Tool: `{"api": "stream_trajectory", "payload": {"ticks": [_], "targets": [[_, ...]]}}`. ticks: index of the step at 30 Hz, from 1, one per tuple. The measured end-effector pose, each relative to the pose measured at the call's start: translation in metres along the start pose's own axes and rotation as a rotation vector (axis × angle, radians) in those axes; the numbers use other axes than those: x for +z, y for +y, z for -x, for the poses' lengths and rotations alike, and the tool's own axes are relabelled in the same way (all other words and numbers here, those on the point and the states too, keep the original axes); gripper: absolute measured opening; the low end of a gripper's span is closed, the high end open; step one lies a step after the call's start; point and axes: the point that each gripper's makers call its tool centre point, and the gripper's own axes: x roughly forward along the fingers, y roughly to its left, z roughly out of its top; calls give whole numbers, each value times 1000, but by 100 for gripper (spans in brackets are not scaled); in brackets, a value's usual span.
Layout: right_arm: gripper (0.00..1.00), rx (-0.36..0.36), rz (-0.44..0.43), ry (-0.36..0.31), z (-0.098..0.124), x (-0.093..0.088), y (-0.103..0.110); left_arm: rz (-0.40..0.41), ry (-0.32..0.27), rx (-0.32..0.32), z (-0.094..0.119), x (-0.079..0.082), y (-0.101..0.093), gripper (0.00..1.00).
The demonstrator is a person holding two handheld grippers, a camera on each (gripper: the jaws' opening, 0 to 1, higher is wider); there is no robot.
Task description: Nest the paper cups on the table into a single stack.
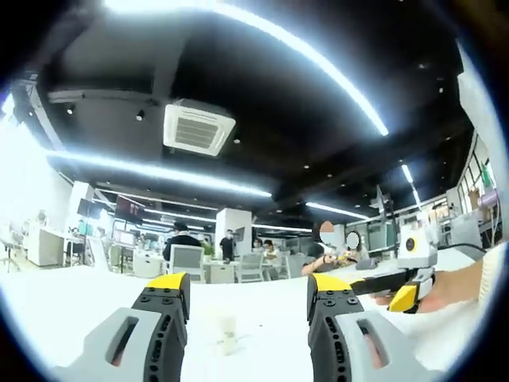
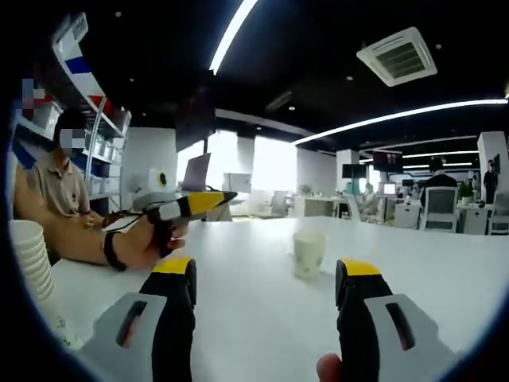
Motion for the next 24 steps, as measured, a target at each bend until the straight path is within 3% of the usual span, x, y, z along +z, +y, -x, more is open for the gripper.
{"api": "stream_trajectory", "payload": {"ticks": [7, 9, 17, 24], "targets": [[76, 2, 24, 42, -30, -9, -15, 50, 23, 68, 0, -10, 35, 64], [76, 3, 30, 58, -40, -15, -16, 51, 22, 79, 2, -14, 30, 64], [75, 27, 62, 106, -80, -36, -38, 51, 37, 86, 0, -21, 42, 63], [71, 24, -13, 99, -99, -47, -64, 39, 40, 59, -3, -23, 40, 62]]}}
